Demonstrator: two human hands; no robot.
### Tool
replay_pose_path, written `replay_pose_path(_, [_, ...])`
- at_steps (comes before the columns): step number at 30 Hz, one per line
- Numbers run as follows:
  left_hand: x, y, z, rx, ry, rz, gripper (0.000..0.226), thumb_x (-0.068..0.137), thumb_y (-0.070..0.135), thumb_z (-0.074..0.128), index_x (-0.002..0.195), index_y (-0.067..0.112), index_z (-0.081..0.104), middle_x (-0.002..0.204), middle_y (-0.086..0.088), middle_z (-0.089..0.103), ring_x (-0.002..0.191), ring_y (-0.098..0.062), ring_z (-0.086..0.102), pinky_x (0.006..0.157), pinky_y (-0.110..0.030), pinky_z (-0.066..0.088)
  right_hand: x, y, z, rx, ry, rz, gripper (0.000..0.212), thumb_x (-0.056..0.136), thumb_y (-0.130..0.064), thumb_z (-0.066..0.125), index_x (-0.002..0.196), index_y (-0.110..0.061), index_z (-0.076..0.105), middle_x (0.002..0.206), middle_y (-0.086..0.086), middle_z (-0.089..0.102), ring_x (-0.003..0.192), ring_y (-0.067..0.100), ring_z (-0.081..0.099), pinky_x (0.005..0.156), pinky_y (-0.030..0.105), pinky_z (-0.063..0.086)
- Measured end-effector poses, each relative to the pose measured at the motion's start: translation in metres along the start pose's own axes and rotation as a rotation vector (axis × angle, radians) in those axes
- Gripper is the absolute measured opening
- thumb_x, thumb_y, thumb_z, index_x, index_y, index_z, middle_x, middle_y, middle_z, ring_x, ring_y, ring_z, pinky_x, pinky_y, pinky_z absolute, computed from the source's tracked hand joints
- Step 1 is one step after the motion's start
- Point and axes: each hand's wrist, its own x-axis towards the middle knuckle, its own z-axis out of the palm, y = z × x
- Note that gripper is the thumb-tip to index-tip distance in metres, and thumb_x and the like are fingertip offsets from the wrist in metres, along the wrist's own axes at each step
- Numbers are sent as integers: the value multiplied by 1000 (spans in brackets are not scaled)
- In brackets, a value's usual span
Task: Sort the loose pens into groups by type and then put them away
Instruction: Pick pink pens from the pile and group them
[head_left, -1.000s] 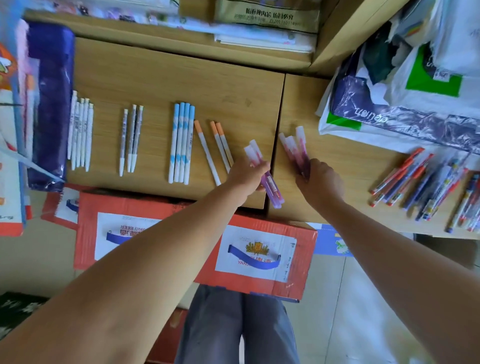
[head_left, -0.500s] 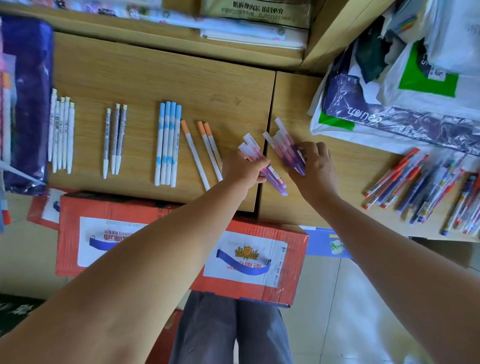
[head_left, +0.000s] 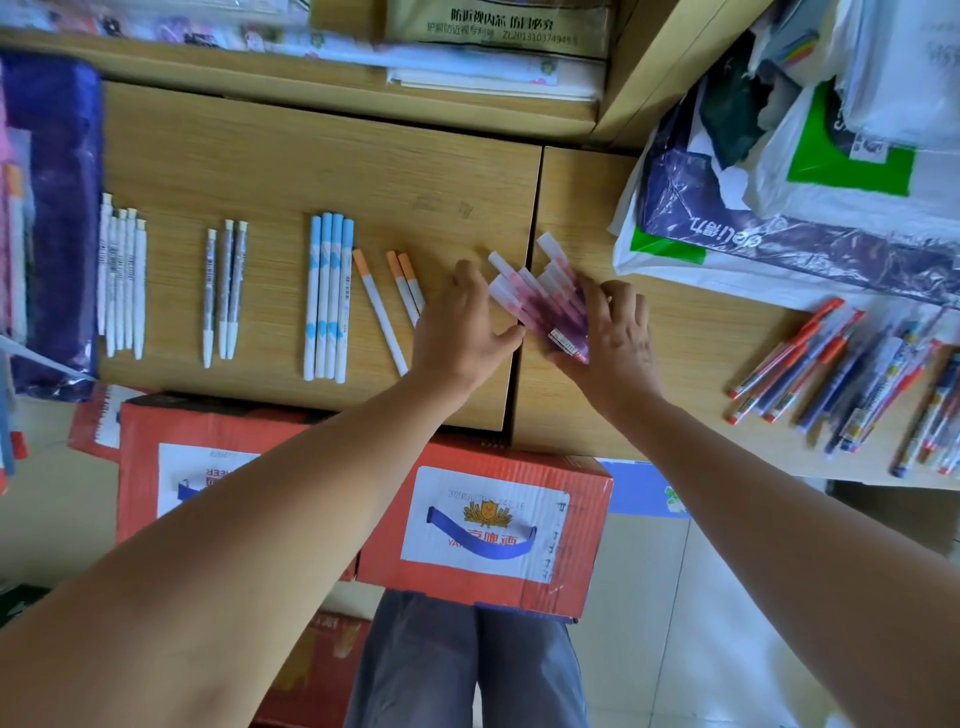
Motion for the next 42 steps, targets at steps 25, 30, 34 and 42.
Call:
replay_pose_path(25, [57, -19, -20, 558, -110, 439, 79, 89, 28, 63, 152, 18, 17, 161, -8, 9, 149, -28, 5, 119, -50, 11, 52, -24, 2, -272, 108, -236, 65, 74, -26, 78, 130, -4, 54, 120, 14, 59, 101, 35, 57, 88, 45, 47])
replay_pose_path(30, [73, -28, -31, 549, -102, 381, 80, 90, 30, 61, 153, 24, 12, 162, -6, 7, 149, -28, 5, 118, -52, 14, 73, -32, 3, -214, 120, -247, 63, 77, -24, 75, 132, -3, 52, 128, 13, 57, 106, 37, 55, 88, 48, 47])
replay_pose_path(34, [91, -38, -45, 549, -88, 395, 79, 90, 30, 61, 153, 24, 13, 161, -6, 8, 148, -28, 7, 117, -48, 16, 92, -44, 5, -165, 128, -251, 63, 78, -20, 74, 134, -3, 51, 131, 11, 56, 111, 35, 54, 90, 47, 47])
replay_pose_path(42, [126, -88, -88, 505, -33, 443, 71, 87, 28, 66, 148, 20, 32, 157, -7, 26, 144, -30, 23, 113, -45, 26, 132, -97, 17, -49, 190, -267, 52, 79, -9, 69, 130, -5, 56, 130, 11, 60, 112, 34, 55, 91, 43, 48])
